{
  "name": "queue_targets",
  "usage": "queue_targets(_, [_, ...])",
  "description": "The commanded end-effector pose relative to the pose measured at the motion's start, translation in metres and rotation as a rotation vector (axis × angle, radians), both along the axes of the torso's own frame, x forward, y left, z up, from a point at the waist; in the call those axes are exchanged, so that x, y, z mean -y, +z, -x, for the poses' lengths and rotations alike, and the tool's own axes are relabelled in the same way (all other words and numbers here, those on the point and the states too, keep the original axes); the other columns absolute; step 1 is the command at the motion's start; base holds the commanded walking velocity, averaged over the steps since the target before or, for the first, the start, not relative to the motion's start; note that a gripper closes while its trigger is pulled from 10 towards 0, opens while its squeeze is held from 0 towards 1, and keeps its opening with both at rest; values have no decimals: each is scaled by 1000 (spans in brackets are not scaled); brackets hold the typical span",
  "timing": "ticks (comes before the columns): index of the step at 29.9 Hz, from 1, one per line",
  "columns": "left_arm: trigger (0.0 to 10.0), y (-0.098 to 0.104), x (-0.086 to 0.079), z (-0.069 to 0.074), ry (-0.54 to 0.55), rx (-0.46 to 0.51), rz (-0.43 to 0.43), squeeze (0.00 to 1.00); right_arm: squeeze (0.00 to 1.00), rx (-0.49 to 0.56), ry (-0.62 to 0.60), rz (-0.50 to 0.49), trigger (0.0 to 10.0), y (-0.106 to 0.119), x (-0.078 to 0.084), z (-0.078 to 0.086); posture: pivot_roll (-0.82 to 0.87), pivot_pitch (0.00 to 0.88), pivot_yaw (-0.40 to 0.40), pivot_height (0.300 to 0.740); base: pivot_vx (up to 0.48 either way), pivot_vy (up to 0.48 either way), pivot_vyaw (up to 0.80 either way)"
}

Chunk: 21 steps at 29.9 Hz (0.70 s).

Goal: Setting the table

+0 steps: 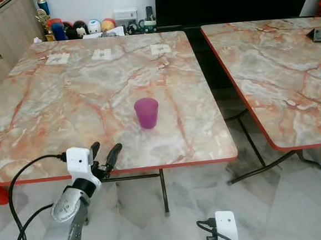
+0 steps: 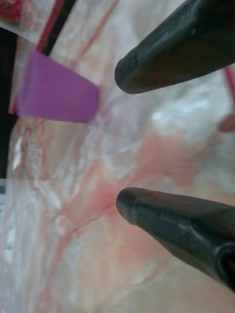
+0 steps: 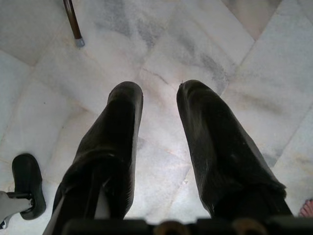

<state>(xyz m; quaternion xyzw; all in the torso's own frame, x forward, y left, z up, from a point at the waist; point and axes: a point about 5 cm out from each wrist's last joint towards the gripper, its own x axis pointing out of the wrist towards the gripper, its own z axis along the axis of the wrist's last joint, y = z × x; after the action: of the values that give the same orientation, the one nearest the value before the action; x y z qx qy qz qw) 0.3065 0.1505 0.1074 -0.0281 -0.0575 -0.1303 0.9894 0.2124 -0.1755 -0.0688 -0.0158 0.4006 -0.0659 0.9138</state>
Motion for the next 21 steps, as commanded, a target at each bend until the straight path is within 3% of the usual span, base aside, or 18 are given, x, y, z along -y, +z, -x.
queue_targets(1, [10000,-3,0,3,-12,2,-7,1000,0,-13,-8,8,10000,-3,3,6,40,134,-29,740,0,0,0])
queue_targets(5, [10000,-2,0,3,-8,11,-6,1000,0,-13,-8,10,10000,-3,3,6,42,130,-31,740,0,0,0])
queue_targets(15, [10000,8,-9,-2,20,94,-109,1000,0,-2,-37,-8,10000,-3,2,6,37,107,-23,740,0,0,0])
queue_targets(21, [10000,9,-9,-4,17,99,-112,1000,0,-3,-36,-8,10000,-3,1,6,34,96,-19,740,0,0,0])
